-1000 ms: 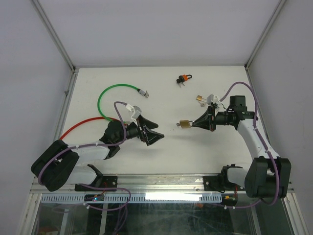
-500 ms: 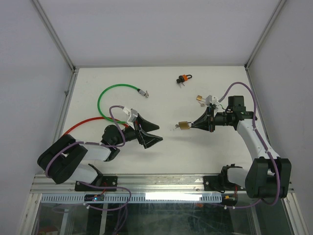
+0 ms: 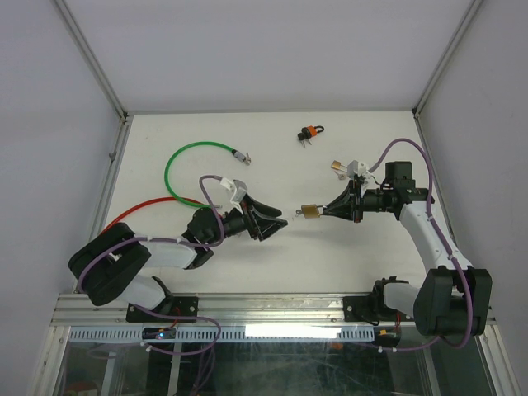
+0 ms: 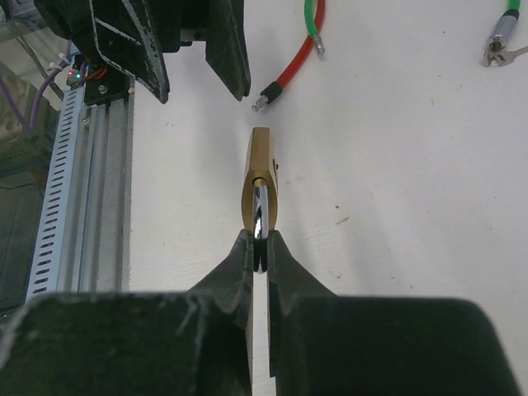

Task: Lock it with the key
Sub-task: Lock the lock.

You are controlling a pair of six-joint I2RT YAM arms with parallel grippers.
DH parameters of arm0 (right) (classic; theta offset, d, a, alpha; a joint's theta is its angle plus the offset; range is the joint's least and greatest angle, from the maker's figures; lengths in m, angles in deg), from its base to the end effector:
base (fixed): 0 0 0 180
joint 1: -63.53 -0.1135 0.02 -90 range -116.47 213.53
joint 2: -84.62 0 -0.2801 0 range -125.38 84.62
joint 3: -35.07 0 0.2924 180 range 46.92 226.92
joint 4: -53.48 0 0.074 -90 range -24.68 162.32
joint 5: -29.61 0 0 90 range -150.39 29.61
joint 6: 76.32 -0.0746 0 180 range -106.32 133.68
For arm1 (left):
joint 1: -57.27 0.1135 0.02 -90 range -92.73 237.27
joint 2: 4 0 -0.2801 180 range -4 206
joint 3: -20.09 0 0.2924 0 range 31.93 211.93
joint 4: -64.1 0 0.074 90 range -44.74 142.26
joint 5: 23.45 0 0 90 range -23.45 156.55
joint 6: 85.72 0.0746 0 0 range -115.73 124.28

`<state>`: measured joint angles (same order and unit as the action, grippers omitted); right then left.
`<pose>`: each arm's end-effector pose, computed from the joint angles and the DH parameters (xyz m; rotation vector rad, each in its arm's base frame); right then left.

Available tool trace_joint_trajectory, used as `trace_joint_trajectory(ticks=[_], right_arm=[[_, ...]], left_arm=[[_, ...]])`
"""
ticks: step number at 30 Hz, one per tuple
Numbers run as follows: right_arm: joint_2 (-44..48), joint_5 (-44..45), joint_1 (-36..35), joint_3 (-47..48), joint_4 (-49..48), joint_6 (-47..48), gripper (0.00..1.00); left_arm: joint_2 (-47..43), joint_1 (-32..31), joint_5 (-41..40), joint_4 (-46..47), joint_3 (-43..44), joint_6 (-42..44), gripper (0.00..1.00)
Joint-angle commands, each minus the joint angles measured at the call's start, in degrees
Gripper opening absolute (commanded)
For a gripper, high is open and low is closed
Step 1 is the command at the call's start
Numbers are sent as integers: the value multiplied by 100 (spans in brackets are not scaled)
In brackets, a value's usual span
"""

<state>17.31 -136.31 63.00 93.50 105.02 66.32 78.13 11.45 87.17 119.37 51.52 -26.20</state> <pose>0.2457 0.0746 0.2466 -1.1950 1.5173 1.1064 0.1973 -0.2408 0.1762 0.5321 1.5616 -1.3145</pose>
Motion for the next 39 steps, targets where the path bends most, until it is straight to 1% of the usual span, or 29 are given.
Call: trace_joint_trajectory(ticks=[1,3,5,10,14,18,24,26,30,33,34,36,39], right_arm=[[121,-468,-35,201,-178,9,0],[78,-457,-79,208,-172,19,0],[60,-460,-122,218,-134,51,0],[99,-400,-139,222,-117,77,0],[111,-378,-135,214,-129,78,0],[120,-373,-140,217,-123,79,0],[152,-390,-132,213,-127,72,0],[157,-404,-137,210,-125,78,0],[165,-390,-132,210,-113,75,0],[174,-385,-138,219,-111,87,0],[175,-379,-137,221,-111,93,0],[170,-366,-137,218,-109,95,0],[148,-341,-138,231,-83,113,0]], left_arm=[[149,-86,-467,-155,343,431,50],[314,-129,-391,-132,498,539,46],[480,-173,-354,-52,605,571,44],[784,-412,-522,157,719,655,44],[849,-490,-718,42,827,712,47],[869,-574,-943,-86,855,842,48],[1073,-605,-1113,-244,1089,901,42],[1114,-604,-1060,-251,1151,911,39],[1130,-604,-916,-268,1212,936,26],[1122,-603,-837,-228,1174,1005,14],[1106,-604,-802,-165,1126,1064,11],[1103,-603,-631,245,959,1306,0],[1120,-604,-550,762,660,1783,0]])
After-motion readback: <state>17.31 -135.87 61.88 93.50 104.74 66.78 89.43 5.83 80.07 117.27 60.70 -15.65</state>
